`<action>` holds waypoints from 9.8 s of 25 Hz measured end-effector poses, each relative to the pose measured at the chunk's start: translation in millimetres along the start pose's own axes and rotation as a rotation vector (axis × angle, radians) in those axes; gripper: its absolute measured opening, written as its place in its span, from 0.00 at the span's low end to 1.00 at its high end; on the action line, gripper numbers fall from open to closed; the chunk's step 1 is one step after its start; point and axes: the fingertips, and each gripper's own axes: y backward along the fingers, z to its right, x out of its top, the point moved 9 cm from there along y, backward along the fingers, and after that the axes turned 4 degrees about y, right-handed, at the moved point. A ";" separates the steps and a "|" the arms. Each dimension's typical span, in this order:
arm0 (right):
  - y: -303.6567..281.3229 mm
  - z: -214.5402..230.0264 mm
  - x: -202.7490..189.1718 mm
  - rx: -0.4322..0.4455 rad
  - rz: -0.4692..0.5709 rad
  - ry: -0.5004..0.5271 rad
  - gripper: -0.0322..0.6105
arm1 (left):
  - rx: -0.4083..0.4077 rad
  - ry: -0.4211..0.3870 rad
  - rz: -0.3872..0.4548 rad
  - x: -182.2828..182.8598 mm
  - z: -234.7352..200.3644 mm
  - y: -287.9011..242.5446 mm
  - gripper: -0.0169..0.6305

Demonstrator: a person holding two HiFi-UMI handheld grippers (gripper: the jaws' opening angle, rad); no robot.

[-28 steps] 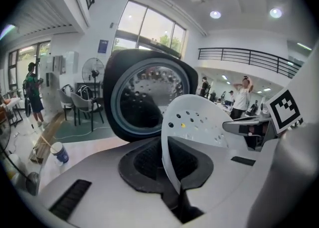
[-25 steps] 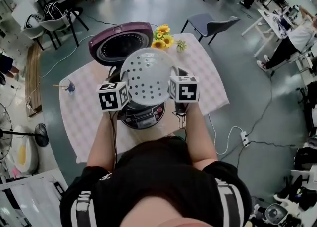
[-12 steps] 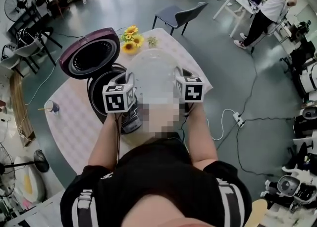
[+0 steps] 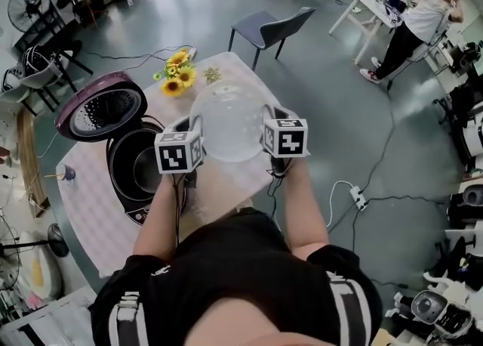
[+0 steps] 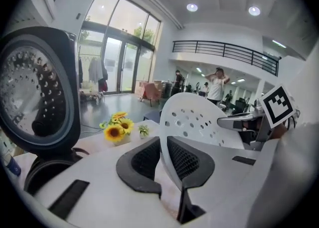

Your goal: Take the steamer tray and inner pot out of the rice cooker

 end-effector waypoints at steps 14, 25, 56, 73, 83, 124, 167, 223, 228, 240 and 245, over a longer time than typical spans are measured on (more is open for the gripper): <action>-123.4 82.7 -3.1 0.149 -0.106 0.079 0.08 | 0.138 0.138 -0.062 -11.7 10.2 -121.5 0.09; -213.4 79.7 -32.0 0.231 -0.215 0.103 0.08 | 0.199 0.223 -0.149 -49.4 -29.0 -181.8 0.09; -342.1 81.1 -111.6 0.270 -0.364 0.069 0.17 | 0.253 0.241 -0.273 -125.8 -80.7 -288.9 0.14; -204.0 95.4 21.3 0.142 0.305 0.005 0.20 | 0.259 0.003 0.220 20.7 -29.0 -168.4 0.16; -80.4 75.4 83.8 0.099 0.545 0.015 0.20 | 0.202 -0.071 0.480 77.6 23.8 -63.5 0.16; 60.6 -307.1 86.2 0.464 0.694 0.125 0.05 | 0.487 -0.021 0.602 -43.9 -146.0 306.0 0.03; -120.7 -326.9 -25.1 0.415 -0.238 0.387 0.70 | 0.450 0.144 -0.171 -147.2 -256.7 152.2 0.69; -119.2 -329.1 -10.8 0.336 -0.247 0.418 0.07 | 0.337 0.336 -0.224 -137.2 -263.9 161.7 0.09; -99.3 -327.9 3.2 0.335 -0.178 0.399 0.07 | 0.301 0.348 -0.156 -126.7 -258.5 181.2 0.09; -28.2 -304.4 28.8 0.265 0.032 0.335 0.07 | 0.284 0.185 0.036 -88.7 -214.9 219.0 0.09; 7.4 -271.8 33.7 0.183 0.117 0.301 0.07 | 0.242 0.085 0.123 -69.5 -180.9 217.3 0.09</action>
